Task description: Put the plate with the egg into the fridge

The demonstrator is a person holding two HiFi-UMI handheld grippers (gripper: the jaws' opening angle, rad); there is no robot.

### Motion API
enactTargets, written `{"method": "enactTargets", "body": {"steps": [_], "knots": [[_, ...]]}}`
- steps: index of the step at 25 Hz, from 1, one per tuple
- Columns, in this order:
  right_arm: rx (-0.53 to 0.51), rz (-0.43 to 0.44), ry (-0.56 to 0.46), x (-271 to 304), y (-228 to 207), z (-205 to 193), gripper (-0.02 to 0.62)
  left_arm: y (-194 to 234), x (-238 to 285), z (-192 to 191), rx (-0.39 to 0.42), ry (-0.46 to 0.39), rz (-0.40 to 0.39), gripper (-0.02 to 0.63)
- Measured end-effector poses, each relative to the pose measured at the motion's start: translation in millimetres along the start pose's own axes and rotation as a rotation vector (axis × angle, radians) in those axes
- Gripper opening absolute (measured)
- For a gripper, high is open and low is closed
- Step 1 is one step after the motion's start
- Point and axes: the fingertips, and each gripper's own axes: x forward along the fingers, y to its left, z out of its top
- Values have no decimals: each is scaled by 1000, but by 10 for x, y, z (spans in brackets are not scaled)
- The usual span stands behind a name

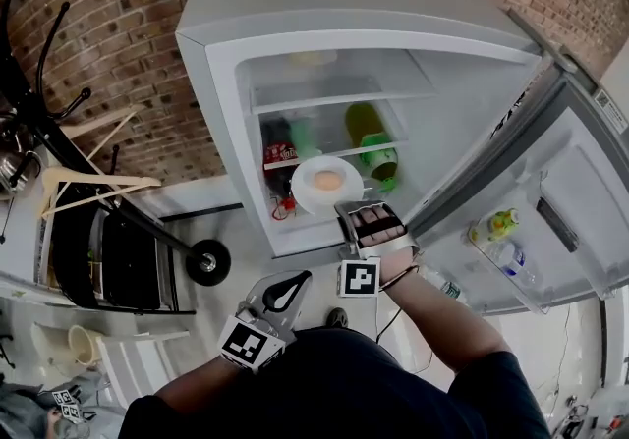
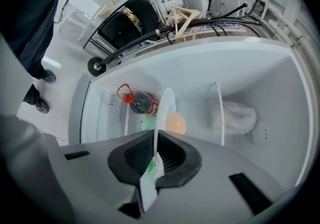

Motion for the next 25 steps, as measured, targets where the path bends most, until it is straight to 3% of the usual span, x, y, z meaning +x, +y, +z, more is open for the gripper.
{"method": "enactTargets", "body": {"steps": [12,25], "knots": [[-31,59,14,814,-49,-193,20,256,169,26,1,-6,98,5],[-76,118,27,1272,-91,-293,20,323,203,-73,-9,15,132,5]]}}
